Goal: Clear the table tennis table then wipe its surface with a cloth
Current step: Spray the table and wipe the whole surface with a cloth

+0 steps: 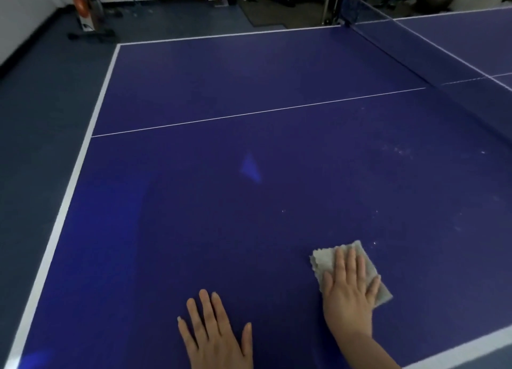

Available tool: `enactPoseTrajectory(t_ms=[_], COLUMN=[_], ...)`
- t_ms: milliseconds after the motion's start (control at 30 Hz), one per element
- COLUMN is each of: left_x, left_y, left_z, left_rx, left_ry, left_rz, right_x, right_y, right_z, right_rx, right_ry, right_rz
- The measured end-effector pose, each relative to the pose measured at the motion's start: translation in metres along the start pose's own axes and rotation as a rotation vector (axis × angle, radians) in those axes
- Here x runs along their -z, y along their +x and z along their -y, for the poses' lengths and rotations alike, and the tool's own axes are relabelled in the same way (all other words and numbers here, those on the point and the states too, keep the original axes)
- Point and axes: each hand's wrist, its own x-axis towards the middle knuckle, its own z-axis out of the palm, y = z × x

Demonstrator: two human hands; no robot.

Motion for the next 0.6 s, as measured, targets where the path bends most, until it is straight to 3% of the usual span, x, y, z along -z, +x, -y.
enactPoseTrajectory(t_ms=[167, 200, 267, 367, 433, 500, 600], left_x=[-0.001, -0.002, 0.001, 0.01, 0.014, 0.012, 0.001], left_y=[-0.001, -0.001, 0.001, -0.001, -0.001, 0.0, 0.001], left_z=[0.003, 0.003, -0.001, -0.025, -0.052, -0.076, -0.094], left_rx=[-0.009, -0.003, 0.002, -0.071, -0.073, -0.042, -0.026], left_ry=[0.002, -0.003, -0.019, -0.054, -0.067, -0.084, -0.053], left_rz=[0.042, 0.05, 0.044, 0.026, 0.058, 0.062, 0.006], right_x=[0.001, 0.003, 0.006, 0.014, 0.016, 0.014, 0.013], right_y=[-0.033, -0.024, 0.002, 0.032, 0.031, 0.013, 0.003], right_z=[0.025, 0.016, -0.009, -0.039, -0.04, -0.03, -0.03], right_rx=[0.594, 0.644, 0.592, 0.203, 0.047, 0.139, 0.549], right_ry=[-0.047, -0.051, -0.088, -0.016, 0.018, 0.016, -0.042], right_rz=[0.04, 0.057, 0.034, 0.063, 0.065, 0.039, 0.09])
